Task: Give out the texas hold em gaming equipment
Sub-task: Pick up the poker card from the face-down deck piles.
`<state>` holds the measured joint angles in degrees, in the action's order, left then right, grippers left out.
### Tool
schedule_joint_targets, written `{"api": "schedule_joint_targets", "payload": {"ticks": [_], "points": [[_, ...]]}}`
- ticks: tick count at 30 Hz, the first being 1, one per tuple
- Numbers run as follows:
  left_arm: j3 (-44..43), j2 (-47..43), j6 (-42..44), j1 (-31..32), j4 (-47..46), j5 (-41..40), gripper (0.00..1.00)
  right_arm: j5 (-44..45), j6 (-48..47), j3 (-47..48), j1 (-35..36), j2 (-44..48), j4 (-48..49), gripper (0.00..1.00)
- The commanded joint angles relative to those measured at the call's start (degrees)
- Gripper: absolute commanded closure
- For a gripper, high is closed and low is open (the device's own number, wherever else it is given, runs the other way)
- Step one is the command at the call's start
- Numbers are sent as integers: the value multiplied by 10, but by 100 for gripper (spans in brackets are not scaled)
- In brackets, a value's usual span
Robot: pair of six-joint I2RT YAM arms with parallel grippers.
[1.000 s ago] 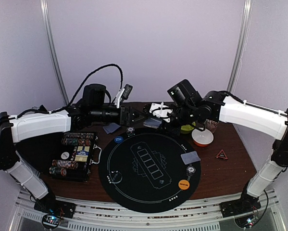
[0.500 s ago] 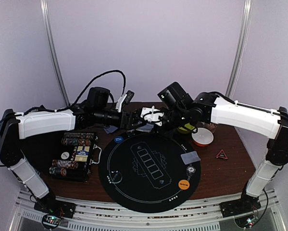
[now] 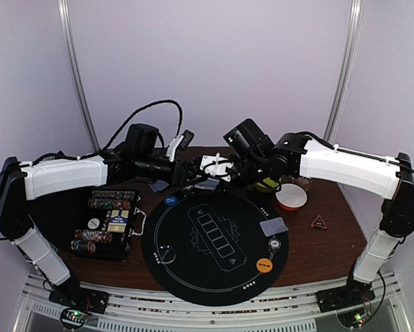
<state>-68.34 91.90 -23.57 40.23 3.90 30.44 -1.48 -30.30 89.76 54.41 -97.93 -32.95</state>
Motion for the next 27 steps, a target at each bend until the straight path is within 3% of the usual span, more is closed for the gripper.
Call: {"api": "schedule_joint_targets", "payload": {"ticks": [1,5,10,14,18,23,27], "points": [[-8,-27,22,-13,16,-44,50,7,-5,9,4,5,2,50],[-1,-36,23,-16,19,-43,50,11,-4,7,4,8,3,50],[2,-45,24,-16,9,-6,40,7,-8,8,5,7,5,50],[0,-54,23,-19,5,0,39,9,-11,8,4,4,10,50],[5,-62,15,-23,1,4,50,8,-12,10,4,3,10,50],[4,-57,15,-23,7,23,71,11,-12,8,4,4,11,50],[3,-56,17,-23,6,34,73,10,-10,5,4,5,13,50]]}}
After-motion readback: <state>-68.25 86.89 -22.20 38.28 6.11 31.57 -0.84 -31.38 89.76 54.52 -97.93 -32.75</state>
